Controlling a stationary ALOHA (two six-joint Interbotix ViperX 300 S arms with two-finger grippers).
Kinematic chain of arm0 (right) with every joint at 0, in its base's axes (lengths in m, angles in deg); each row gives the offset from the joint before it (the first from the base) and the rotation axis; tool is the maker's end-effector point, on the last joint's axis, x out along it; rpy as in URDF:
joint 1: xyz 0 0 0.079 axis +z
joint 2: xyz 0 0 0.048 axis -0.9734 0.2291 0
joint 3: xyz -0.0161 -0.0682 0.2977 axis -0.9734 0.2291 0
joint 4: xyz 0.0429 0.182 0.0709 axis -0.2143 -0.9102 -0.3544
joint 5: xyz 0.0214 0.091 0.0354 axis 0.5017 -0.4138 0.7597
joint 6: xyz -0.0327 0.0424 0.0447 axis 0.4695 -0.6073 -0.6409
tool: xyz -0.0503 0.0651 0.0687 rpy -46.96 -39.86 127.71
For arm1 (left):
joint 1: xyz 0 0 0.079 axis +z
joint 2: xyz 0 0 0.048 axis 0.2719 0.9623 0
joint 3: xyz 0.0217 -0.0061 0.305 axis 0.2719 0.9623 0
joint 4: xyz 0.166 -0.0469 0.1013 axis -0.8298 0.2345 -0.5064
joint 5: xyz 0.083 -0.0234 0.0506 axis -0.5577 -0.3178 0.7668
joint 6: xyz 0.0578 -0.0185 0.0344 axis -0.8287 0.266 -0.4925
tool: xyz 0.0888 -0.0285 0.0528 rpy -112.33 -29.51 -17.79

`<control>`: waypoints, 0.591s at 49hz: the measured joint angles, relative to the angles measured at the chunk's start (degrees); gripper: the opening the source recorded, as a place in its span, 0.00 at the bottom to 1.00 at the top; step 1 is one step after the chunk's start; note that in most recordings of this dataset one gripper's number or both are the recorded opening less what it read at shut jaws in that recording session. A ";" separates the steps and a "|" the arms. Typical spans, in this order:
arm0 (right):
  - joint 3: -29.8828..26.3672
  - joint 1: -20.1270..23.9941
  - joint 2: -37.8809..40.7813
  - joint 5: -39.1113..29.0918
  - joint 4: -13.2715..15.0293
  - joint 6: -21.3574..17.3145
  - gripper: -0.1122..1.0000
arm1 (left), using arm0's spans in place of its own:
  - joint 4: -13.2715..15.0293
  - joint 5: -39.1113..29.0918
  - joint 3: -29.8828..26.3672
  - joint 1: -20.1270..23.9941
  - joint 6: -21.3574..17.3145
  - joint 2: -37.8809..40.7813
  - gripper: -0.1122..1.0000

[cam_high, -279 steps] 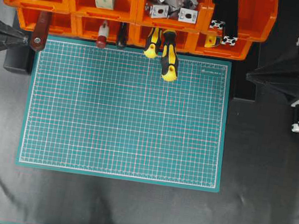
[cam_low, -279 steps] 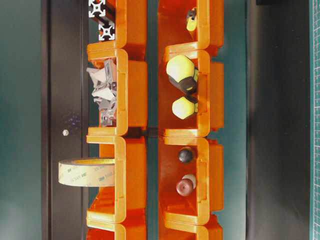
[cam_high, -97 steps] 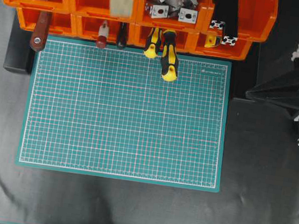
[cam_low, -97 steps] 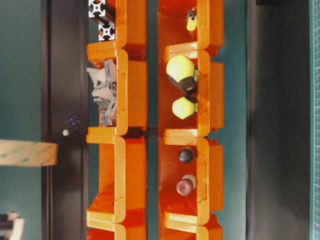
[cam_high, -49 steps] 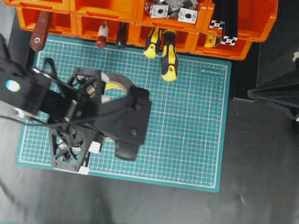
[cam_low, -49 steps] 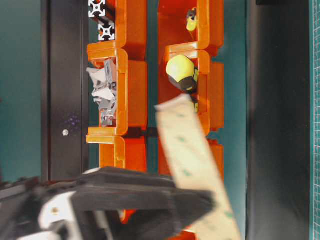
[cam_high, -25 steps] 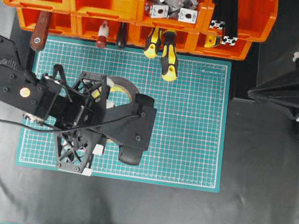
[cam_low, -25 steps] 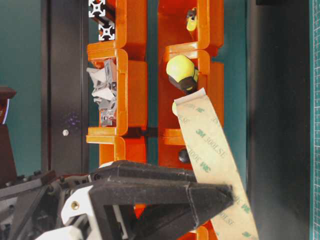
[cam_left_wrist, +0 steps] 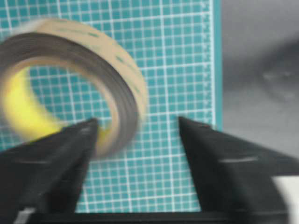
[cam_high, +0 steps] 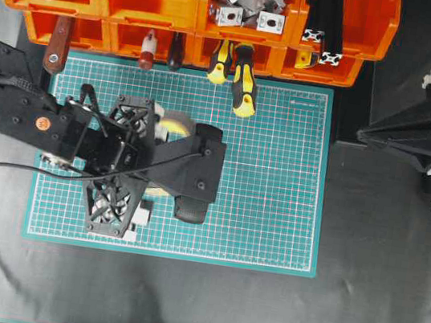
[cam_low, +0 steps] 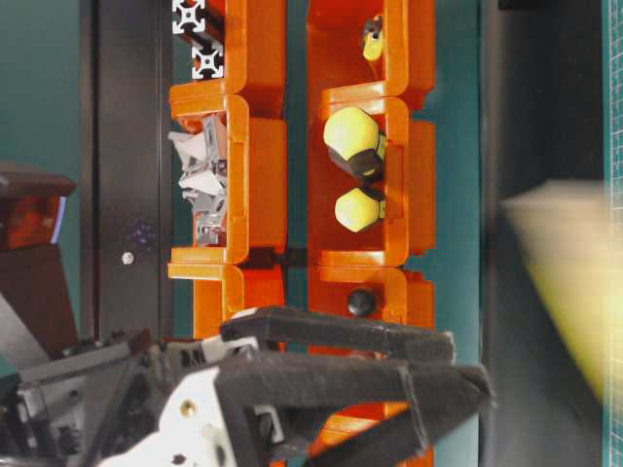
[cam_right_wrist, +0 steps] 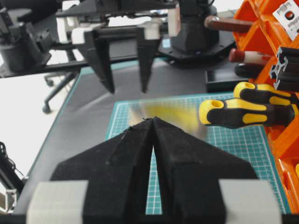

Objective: Pick foam from container rack with left arm.
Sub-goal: 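Open the left gripper and release the tape roll on the mat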

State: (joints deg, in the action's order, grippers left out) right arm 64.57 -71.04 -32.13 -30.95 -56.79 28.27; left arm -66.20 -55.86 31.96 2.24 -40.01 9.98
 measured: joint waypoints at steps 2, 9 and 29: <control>0.00 0.00 0.09 0.00 0.00 0.00 0.09 | 0.00 0.00 0.18 0.00 0.18 0.00 0.88; 0.00 0.00 0.00 0.00 0.00 0.00 0.09 | 0.00 -0.09 0.97 0.00 0.88 0.00 0.92; 0.00 0.00 0.00 0.00 0.00 0.00 0.09 | 0.00 3.08 2.11 -0.09 1.05 -3.25 0.91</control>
State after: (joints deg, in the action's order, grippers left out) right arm 64.57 -71.04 -32.13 -30.95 -56.79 28.27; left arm -66.20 -52.78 34.06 2.16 -38.96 6.73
